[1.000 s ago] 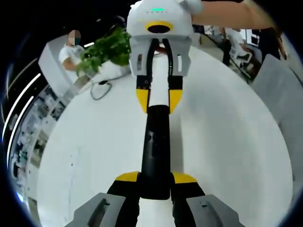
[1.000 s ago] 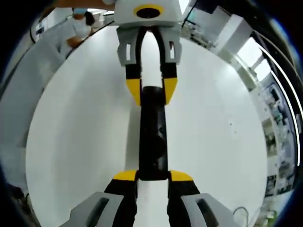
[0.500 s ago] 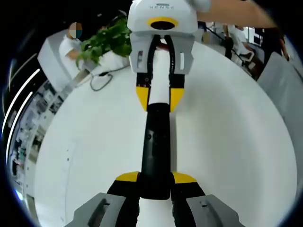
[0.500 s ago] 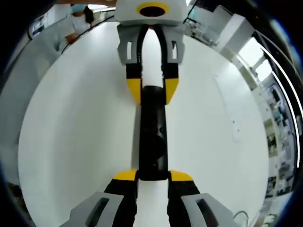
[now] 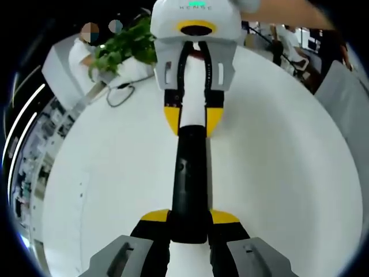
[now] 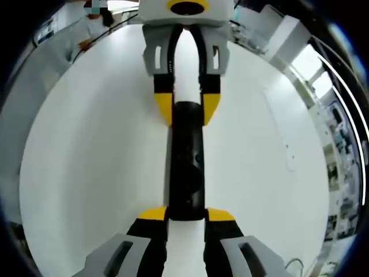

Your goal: Press the specified remote control buttons in sequence, fully releasing each button before pressing the next.

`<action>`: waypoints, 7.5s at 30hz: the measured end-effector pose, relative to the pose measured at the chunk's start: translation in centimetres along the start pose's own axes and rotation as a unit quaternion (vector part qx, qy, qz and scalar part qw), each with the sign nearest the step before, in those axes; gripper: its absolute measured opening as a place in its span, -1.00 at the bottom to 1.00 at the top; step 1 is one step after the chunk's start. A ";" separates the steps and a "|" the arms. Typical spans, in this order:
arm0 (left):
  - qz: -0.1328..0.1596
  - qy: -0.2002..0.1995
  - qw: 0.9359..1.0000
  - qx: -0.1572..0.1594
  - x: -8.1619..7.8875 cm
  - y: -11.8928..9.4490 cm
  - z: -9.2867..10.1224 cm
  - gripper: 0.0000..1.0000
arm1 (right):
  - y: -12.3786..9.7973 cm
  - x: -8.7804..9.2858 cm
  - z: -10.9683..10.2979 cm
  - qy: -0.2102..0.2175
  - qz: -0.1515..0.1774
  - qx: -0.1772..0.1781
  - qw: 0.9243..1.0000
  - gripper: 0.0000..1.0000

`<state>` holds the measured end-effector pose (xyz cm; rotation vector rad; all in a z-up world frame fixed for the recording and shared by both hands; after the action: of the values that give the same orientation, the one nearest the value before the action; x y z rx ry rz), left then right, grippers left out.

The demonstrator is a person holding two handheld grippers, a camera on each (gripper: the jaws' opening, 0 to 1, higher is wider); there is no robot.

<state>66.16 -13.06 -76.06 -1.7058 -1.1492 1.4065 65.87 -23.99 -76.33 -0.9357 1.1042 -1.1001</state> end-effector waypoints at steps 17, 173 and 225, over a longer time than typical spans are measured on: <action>-0.010 -0.007 1.000 0.007 -0.1 0.1 -0.1 -0.53 | 0.0 0.2 0.0 0.006 -0.001 -0.008 1.000 -0.58; 0.308 -0.411 0.843 -0.157 -0.4 -18.8 21.9 0.26 | -16.6 -4.4 -22.9 0.378 0.364 0.120 0.843 0.21; 0.301 -0.406 0.840 -0.196 -0.4 -18.5 22.3 0.25 | -15.7 -4.5 -24.2 0.387 0.358 0.112 0.842 0.15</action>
<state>40.22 -6.94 -64.55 -1.8858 -1.4683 2.6111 38.79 -23.93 -65.49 0.1975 1.7370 -0.9304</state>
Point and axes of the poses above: the point that each gripper's makers call its tool centre point, and the gripper's own axes: y roughly forward along the fingers, z roughly to its right, x roughly out of its underside, the point moved 2 cm from there along -y, roughly backward along the fingers, and after that the axes turned 8 degrees about -z, right-handed, at the moved point
